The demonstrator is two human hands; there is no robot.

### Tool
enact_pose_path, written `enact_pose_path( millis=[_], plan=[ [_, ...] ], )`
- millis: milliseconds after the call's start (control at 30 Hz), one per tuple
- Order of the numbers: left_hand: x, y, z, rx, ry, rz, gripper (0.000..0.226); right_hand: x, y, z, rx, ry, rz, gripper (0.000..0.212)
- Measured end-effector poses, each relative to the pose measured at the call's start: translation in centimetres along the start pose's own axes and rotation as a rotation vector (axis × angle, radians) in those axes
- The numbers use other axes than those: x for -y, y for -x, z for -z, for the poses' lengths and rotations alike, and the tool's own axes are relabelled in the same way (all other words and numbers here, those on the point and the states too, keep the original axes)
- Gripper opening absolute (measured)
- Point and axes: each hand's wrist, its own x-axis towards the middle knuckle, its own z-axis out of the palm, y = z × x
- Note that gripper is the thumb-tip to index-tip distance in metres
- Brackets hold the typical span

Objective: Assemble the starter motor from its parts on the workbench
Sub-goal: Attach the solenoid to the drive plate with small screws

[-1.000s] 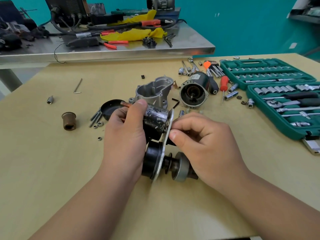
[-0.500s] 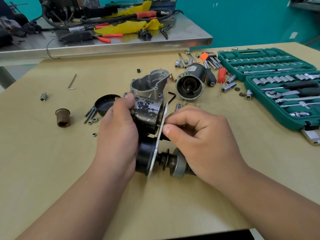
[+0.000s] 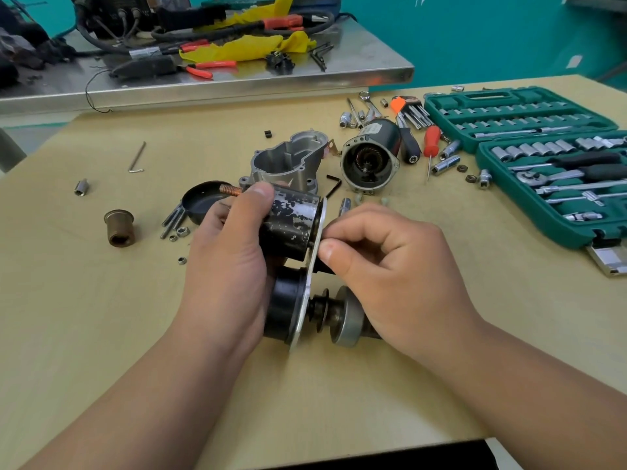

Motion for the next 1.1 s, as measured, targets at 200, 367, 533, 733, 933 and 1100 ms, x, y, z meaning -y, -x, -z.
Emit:
enact_pose_path(
  millis=[200,367,533,733,933,1100],
  plan=[
    [-0.1,0.9,-0.3,0.003,-0.037,-0.089,0.058,-0.1,0.0,0.2,0.026,-0.013,-0.036,0.016],
    [0.4,1.2,-0.5,-0.079,-0.133,-0.098,0.047,-0.5,0.2,0.0,0.026,0.067,-0.04,0.014],
    [0.5,1.5,-0.4,-0.11,-0.18,-0.17,0.054,-0.6,0.1,-0.1,0.031,0.162,-0.013,0.02],
    [0.8,1.2,-0.4,-0.101,-0.155,-0.158,0.048,-0.5,0.0,0.0,0.008,0.09,-0.079,0.012],
    [1.0,0.8,-0.3,-0.063,-0.142,-0.175,0.033,-0.5,0.2,0.3,0.017,0.014,-0.087,0.016],
    [0.8,0.6,-0.3,0.024,-0.091,-0.15,0.036,-0.5,0.1,0.2,-0.017,0.071,-0.06,0.012]
  ],
)
